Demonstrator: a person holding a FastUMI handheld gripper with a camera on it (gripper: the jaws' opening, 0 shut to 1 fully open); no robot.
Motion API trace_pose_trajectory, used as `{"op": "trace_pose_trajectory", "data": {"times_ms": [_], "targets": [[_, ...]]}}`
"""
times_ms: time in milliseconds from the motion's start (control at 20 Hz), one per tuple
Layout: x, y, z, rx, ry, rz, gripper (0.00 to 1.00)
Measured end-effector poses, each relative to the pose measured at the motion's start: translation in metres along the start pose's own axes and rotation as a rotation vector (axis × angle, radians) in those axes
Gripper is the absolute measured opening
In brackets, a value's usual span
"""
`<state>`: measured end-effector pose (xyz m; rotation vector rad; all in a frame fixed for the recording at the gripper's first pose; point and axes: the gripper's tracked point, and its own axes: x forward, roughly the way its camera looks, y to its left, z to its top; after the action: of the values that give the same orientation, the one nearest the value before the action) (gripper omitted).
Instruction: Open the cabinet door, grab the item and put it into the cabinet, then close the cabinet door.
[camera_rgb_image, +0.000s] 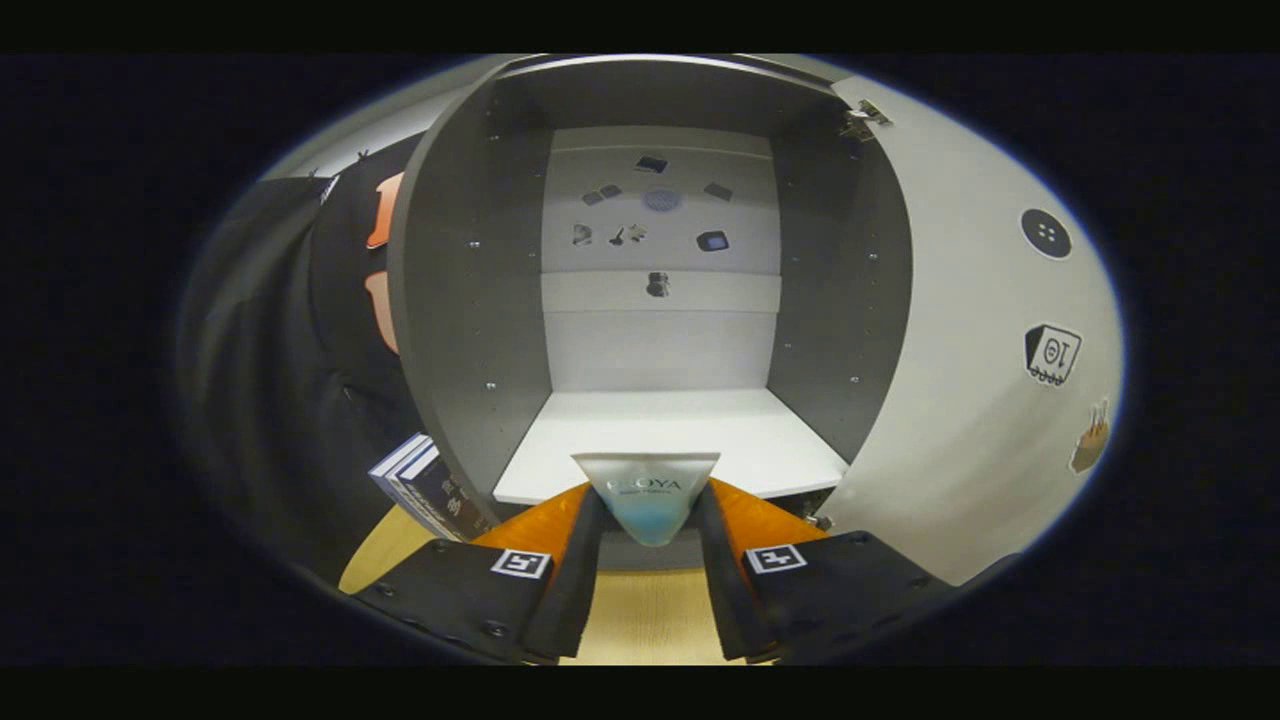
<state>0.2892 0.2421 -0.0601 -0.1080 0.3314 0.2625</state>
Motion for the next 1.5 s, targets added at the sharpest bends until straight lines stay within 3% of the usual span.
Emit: {"op": "trace_pose_trajectory", "data": {"times_ms": [450,900,1500], "targets": [[0.059,-0.001,0.039,0.004,0.007,-0.011,0.57],[0.118,-0.010,0.017,0.005,0.104,-0.038,0.57],[0.130,-0.013,0.004,0.003,0.120,-0.036,0.59]]}}
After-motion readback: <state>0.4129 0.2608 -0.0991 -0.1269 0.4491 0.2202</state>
